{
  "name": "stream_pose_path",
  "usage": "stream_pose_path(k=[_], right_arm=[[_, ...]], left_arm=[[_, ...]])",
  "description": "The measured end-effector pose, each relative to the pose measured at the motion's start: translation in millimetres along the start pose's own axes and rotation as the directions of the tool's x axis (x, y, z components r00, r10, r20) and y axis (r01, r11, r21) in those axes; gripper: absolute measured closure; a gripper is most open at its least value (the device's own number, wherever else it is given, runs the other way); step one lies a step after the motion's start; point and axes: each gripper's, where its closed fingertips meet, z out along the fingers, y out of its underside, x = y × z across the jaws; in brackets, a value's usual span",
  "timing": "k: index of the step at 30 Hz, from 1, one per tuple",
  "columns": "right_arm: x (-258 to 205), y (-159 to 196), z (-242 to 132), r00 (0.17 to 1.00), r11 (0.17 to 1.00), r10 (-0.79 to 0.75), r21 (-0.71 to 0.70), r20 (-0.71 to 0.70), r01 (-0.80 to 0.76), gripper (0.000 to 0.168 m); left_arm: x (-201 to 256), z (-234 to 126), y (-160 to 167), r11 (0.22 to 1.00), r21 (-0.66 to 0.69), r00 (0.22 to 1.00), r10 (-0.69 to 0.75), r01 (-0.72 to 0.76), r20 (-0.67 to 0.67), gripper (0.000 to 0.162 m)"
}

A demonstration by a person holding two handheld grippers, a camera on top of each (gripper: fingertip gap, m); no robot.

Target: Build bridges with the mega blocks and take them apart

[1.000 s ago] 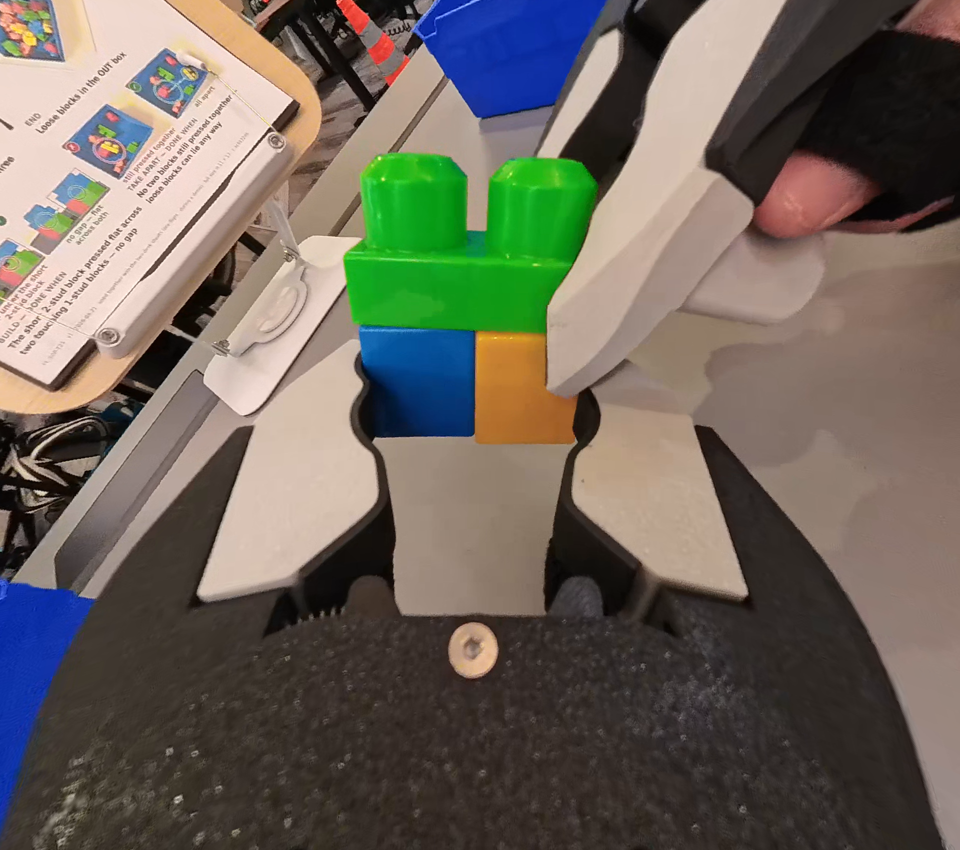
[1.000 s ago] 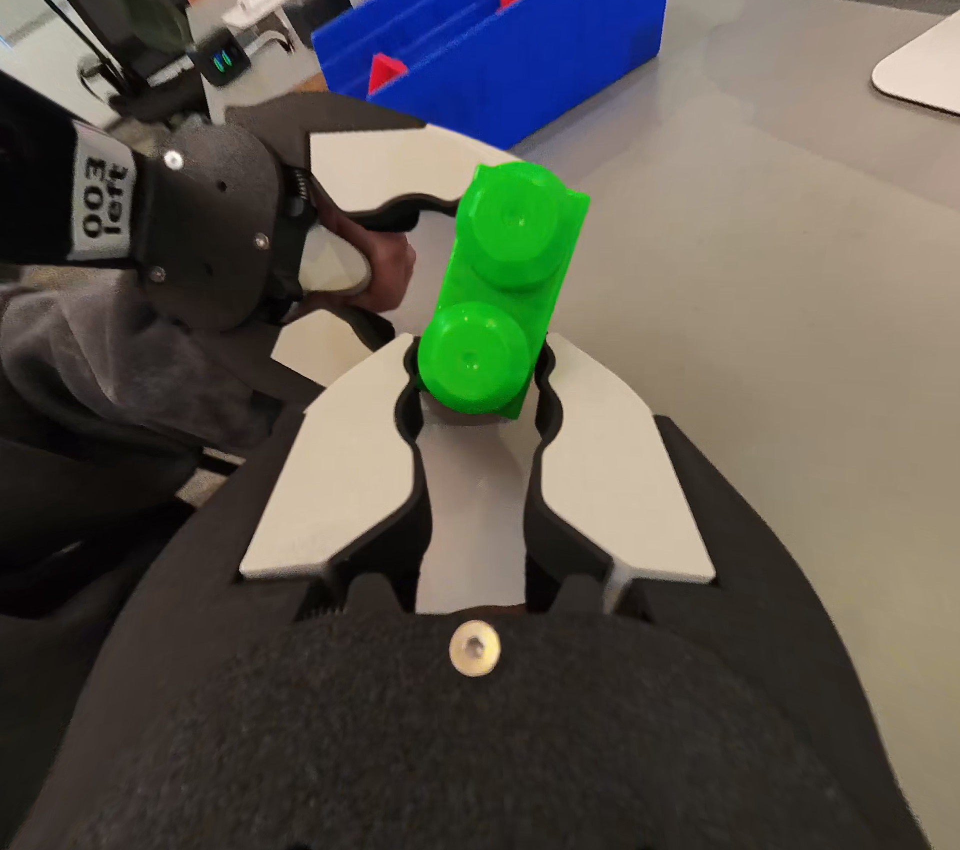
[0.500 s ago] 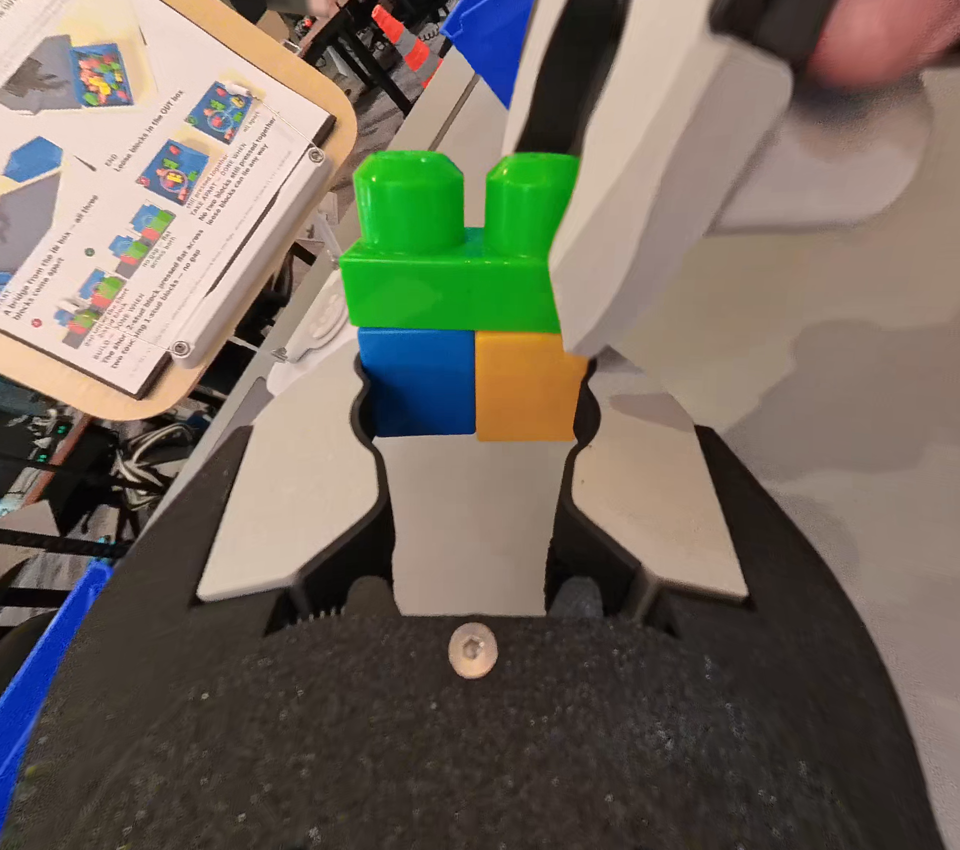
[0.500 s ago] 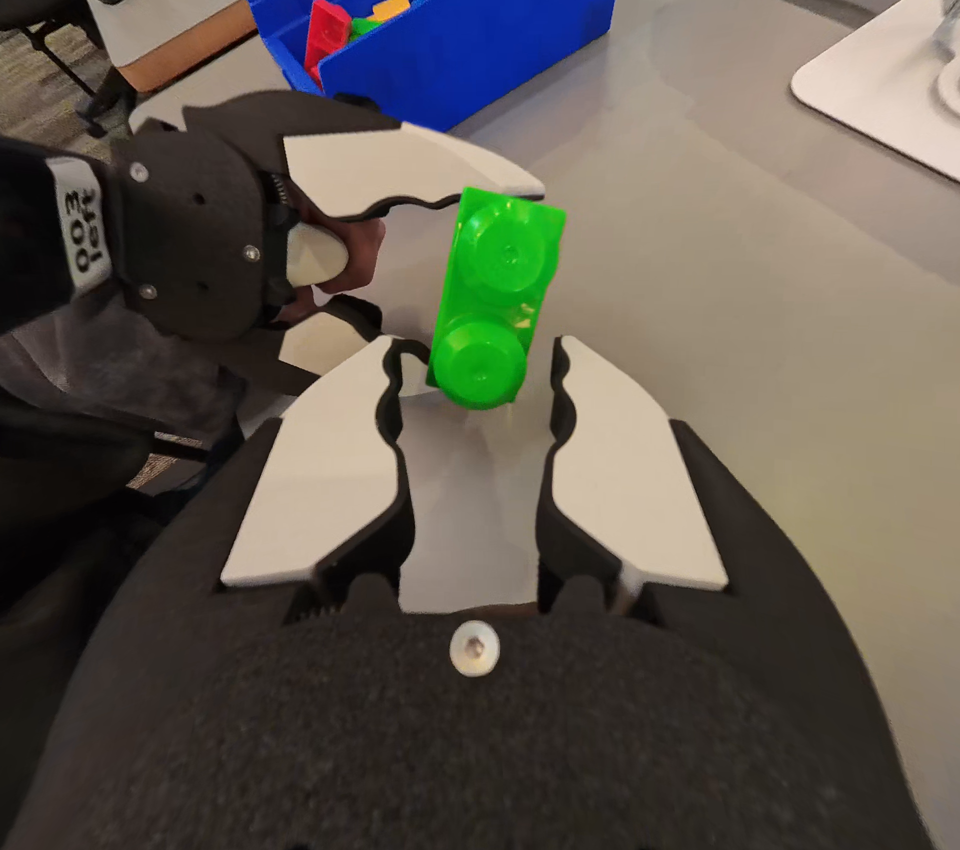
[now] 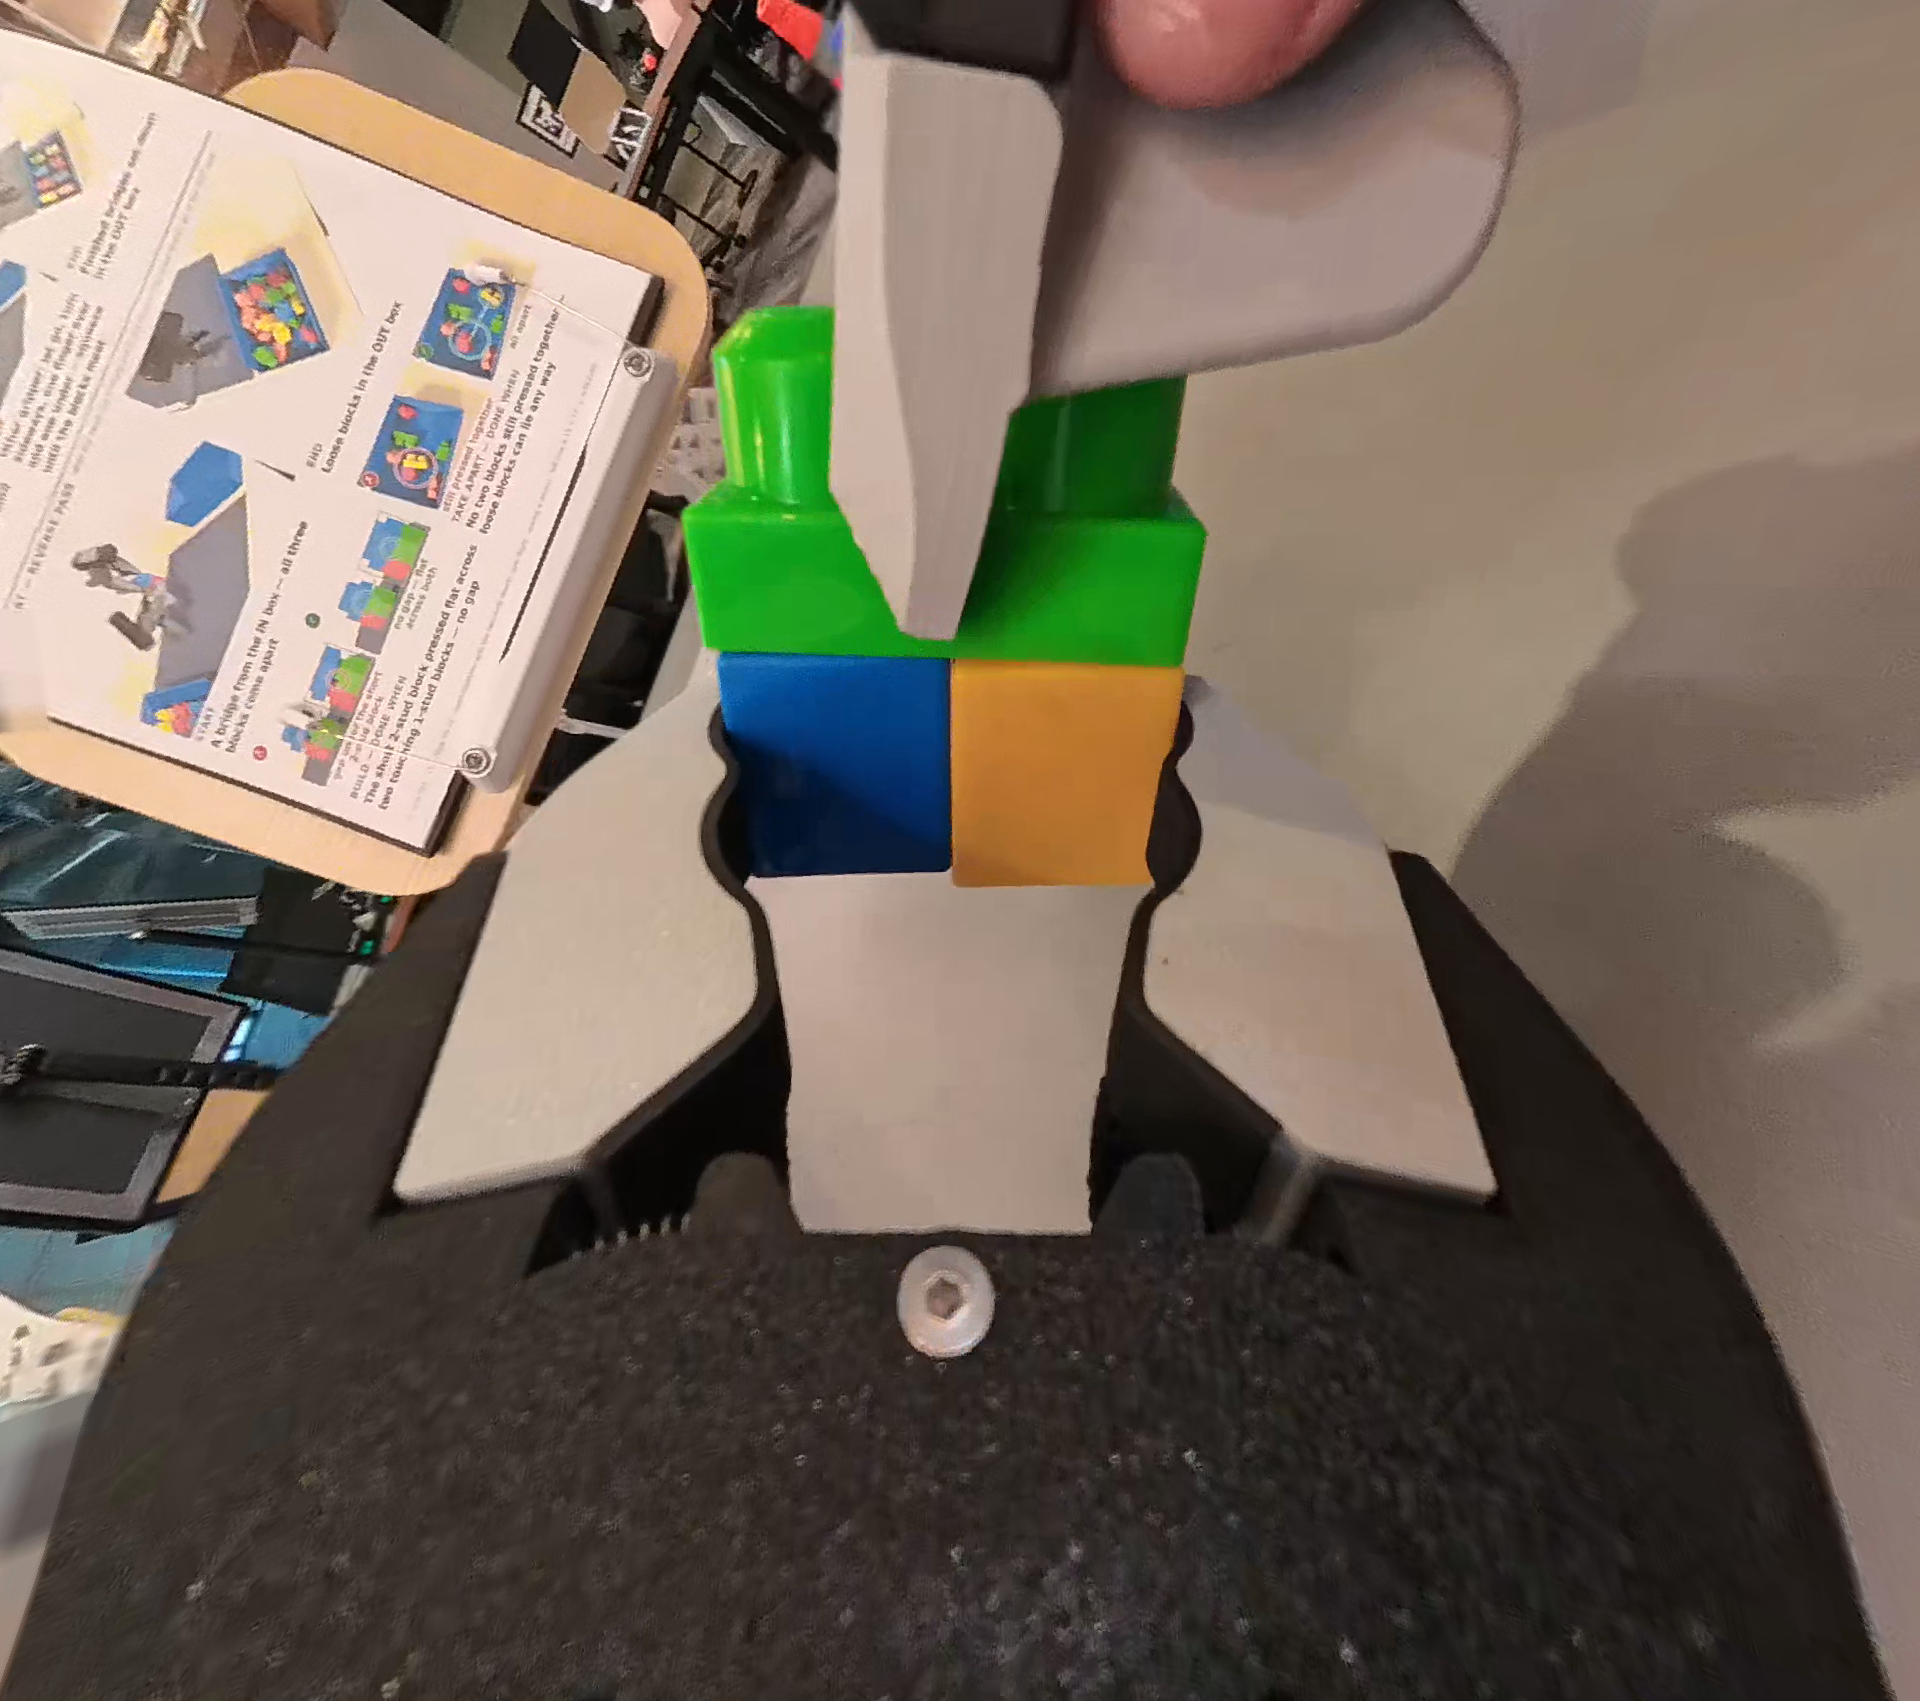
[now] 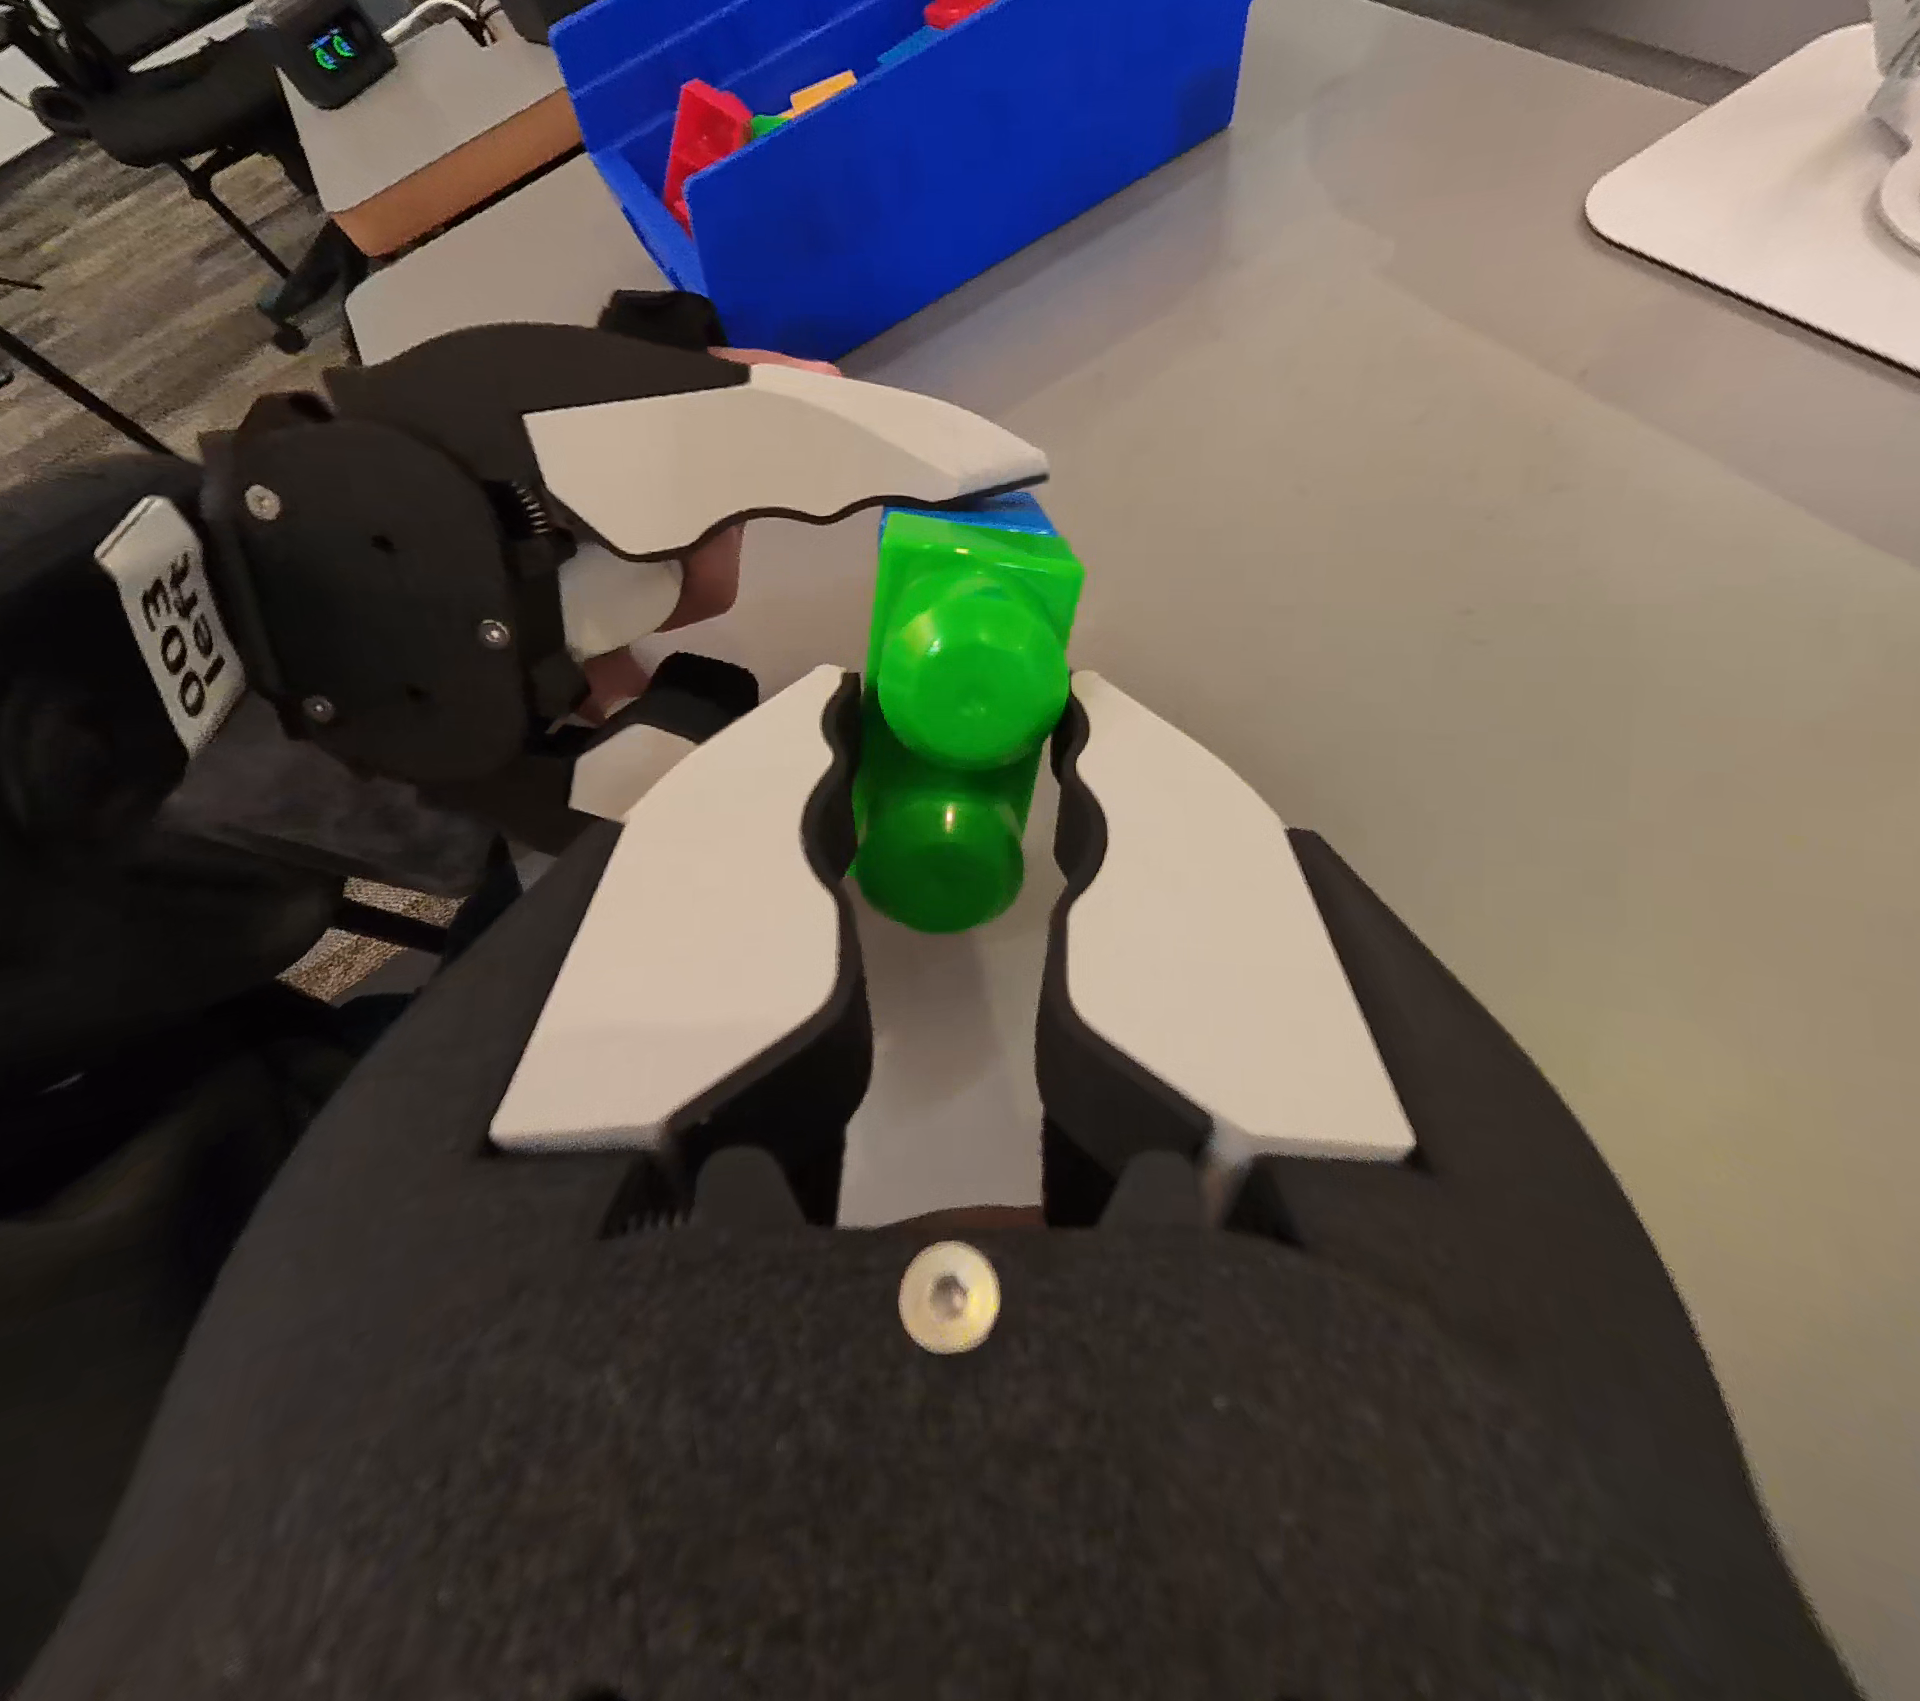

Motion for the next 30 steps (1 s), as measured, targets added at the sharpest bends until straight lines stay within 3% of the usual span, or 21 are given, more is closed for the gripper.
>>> stream_pose_path(k=[6, 10, 16, 19, 21, 24, 26, 28, 30], right_arm=[[0.8, 3.2, 1.5, 0.997, 0.996, -0.069, -0.059, -0.016, 0.068, 0.133], [0.4, -4.0, -0.8, 0.999, 0.999, -0.032, -0.012, 0.000, 0.032, 0.134], [25.7, -14.4, -33.6, 0.984, 0.983, 0.160, 0.082, 0.078, -0.167, 0.134], [40.3, -22.0, -70.8, 0.949, 0.942, 0.269, 0.163, 0.163, -0.295, 0.134], [45.6, -26.3, -99.1, 0.933, 0.915, 0.302, 0.215, 0.196, -0.341, 0.134], [55.9, -24.3, -140.0, 0.939, 0.904, 0.313, 0.258, 0.140, -0.340, 0.134], [67.2, -24.1, -169.5, 0.945, 0.901, 0.320, 0.287, 0.068, -0.326, 0.134], [90.8, -25.0, -204.6, 0.943, 0.903, 0.327, 0.316, -0.063, -0.292, 0.134], [139.4, -18.0, -244.6, 0.881, 0.922, 0.336, 0.308, -0.334, -0.235, 0.134]], left_arm=[[4.4, 3.2, -1.0, 1.000, -0.022, 0.999, -0.023, 0.022, -0.032, 0.087], [-0.1, 2.0, -4.0, 0.999, -0.007, 0.999, -0.038, 0.038, -0.039, 0.086], [-14.7, -18.9, 0.5, 0.999, -0.001, 0.999, -0.033, 0.033, 0.032, 0.084], [-6.2, -27.8, 10.0, 0.976, 0.001, 0.974, -0.219, 0.220, -0.053, 0.086], [10.6, -27.9, 20.6, 0.896, -0.049, 0.877, -0.442, 0.441, -0.187, 0.090], [26.4, -34.9, 20.2, 0.652, -0.136, 0.561, -0.726, 0.746, -0.397, 0.090], [17.3, -42.0, 14.8, 0.492, -0.131, 0.387, -0.800, 0.861, -0.460, 0.095], [7.4, -45.7, 13.7, 0.447, -0.098, 0.357, -0.811, 0.889, -0.464, 0.096], [1.7, -46.6, 15.2, 0.475, -0.061, 0.408, -0.808, 0.878, -0.426, 0.098]])
